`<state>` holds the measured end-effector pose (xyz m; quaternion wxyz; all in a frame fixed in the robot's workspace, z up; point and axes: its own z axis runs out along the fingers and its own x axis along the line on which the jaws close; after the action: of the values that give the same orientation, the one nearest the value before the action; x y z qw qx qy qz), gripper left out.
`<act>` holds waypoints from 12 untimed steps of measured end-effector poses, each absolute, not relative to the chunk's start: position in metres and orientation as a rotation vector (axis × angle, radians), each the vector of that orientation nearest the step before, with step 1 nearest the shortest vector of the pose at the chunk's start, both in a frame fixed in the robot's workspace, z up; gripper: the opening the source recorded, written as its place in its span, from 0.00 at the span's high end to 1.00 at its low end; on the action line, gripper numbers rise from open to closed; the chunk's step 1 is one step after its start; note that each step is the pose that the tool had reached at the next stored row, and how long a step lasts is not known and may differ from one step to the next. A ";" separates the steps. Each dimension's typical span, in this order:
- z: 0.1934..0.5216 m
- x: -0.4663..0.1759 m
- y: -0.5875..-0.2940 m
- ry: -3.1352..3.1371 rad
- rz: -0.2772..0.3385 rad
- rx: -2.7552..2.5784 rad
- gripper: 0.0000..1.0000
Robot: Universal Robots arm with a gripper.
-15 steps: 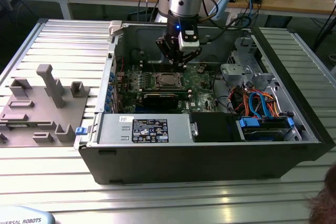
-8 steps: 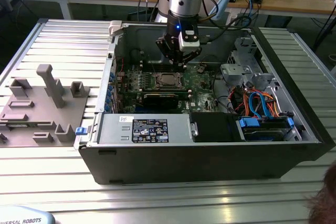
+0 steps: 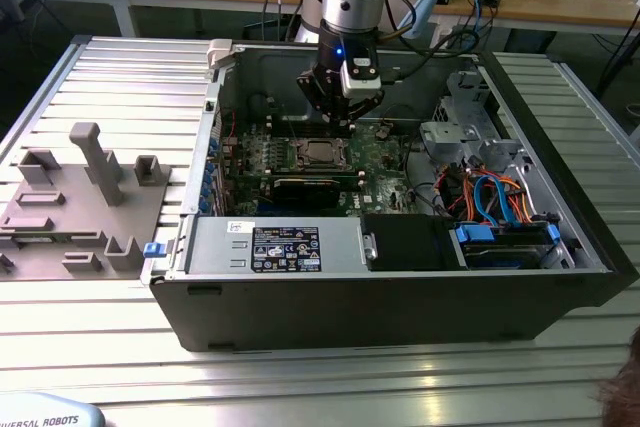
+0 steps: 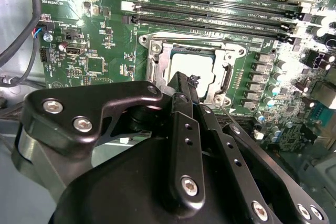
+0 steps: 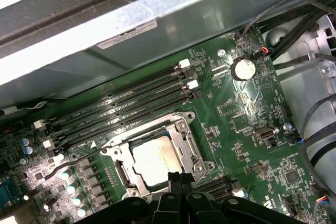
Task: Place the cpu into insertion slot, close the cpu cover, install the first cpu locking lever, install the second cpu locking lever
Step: 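Install the first cpu locking lever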
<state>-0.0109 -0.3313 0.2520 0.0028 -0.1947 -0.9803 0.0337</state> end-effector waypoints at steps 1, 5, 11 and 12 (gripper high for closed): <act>0.252 -0.011 -0.331 -3.074 0.106 -0.609 0.89; 0.252 -0.011 -0.331 -3.076 0.106 -0.601 0.89; 0.252 -0.011 -0.331 -3.078 0.106 -0.592 0.89; 0.252 -0.011 -0.331 -3.079 0.106 -0.590 0.89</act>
<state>-0.0109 -0.3313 0.2520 0.0026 -0.1881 -0.9816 0.0337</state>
